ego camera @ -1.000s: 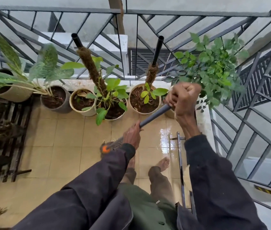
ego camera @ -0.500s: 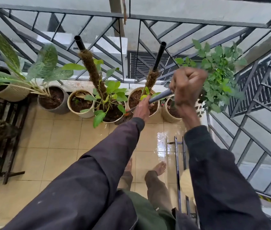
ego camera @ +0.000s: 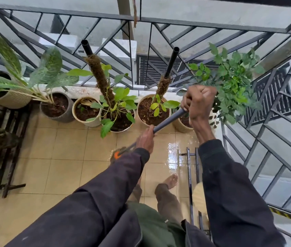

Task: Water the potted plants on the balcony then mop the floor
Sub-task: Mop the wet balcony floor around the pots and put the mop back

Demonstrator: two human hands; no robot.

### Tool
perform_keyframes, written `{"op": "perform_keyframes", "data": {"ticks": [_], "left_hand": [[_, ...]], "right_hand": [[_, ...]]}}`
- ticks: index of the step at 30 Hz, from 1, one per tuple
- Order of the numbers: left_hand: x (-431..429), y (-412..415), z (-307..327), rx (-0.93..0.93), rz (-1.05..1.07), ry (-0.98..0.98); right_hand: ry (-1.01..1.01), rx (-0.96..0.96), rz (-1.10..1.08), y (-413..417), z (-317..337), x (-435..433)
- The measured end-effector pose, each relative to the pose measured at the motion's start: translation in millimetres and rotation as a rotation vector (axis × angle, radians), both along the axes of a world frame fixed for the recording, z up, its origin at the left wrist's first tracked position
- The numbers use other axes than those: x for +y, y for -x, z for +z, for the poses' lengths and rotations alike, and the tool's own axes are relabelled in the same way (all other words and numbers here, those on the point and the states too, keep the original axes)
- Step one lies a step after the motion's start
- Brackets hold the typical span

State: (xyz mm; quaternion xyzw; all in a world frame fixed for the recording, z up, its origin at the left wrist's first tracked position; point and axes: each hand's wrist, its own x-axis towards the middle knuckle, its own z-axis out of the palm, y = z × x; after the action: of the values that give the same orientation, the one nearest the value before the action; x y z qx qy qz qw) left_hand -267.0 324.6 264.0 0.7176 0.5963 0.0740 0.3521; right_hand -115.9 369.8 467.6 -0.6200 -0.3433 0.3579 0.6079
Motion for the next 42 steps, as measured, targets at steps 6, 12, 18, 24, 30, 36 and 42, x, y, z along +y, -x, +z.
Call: {"op": "perform_keyframes", "data": {"ticks": [6, 12, 18, 24, 30, 36, 42], "left_hand": [[-31, 28, -12, 0.081, -0.049, -0.019], [13, -2, 30, -0.038, -0.037, -0.153], [76, -33, 49, -0.175, 0.017, -0.259], [119, -17, 27, -0.217, -0.023, -0.016], [127, -28, 31, -0.250, 0.114, 0.027], [105, -27, 38, -0.150, 0.086, -0.037], [52, -12, 36, -0.062, 0.036, -0.050]], "right_hand": [[-0.016, 0.088, 0.069, 12, -10, -26], [-0.200, 0.031, 0.058, 13, 47, 4], [-0.302, -0.099, 0.062, 15, 73, 32], [-0.211, -0.214, 0.037, 33, 39, 56], [-0.148, -0.251, 0.043, 32, 48, 84], [-0.110, -0.182, 0.054, 27, 46, 70], [-0.043, -0.058, 0.078, 16, 44, 49]]}}
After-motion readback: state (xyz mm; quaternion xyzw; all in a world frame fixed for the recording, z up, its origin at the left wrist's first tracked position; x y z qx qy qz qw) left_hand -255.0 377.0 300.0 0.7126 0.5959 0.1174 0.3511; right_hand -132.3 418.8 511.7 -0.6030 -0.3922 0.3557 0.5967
